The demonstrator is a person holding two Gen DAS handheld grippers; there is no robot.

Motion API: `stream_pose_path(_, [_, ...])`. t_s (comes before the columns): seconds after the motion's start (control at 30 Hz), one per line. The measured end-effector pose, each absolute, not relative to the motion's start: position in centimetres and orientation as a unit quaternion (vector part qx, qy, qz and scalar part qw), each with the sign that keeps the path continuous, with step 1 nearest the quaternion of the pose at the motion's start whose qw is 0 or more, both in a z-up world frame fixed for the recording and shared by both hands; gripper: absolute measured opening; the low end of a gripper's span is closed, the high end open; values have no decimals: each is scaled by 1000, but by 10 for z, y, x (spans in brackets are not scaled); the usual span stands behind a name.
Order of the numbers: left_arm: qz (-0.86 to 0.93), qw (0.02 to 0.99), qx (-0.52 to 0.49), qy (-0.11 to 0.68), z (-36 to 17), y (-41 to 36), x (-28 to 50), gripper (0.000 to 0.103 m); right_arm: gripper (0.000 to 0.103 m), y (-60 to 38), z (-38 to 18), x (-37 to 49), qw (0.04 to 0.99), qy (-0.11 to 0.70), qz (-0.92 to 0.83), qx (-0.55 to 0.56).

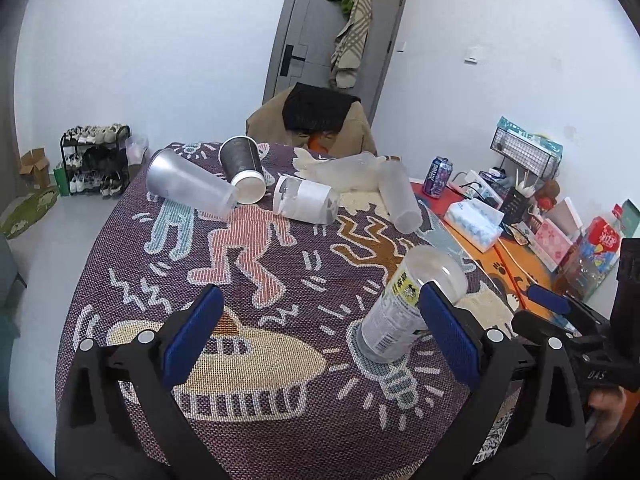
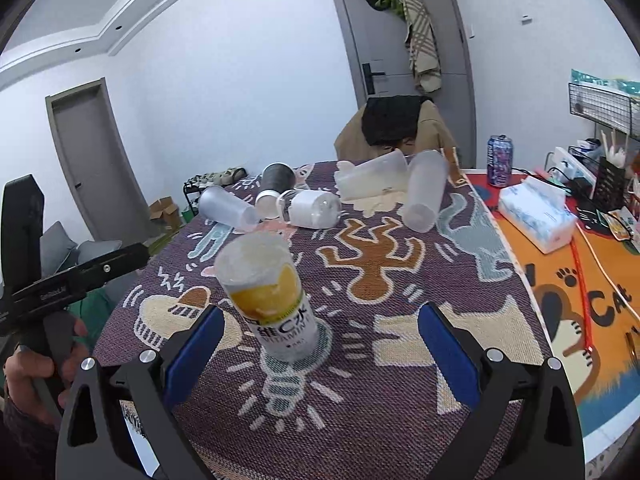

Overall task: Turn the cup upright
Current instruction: 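Open the right gripper and release the standing bottle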

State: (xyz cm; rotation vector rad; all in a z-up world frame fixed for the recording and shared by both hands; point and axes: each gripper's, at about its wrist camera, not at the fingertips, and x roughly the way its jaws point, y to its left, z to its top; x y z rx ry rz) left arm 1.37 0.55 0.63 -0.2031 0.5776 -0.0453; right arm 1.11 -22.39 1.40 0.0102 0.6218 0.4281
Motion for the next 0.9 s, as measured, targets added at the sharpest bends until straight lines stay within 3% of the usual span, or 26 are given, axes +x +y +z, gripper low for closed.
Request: stream_pose_path(0.9, [-12, 969, -21, 246, 0, -24, -17, 97, 95, -234, -9, -14, 940, 288, 184, 0])
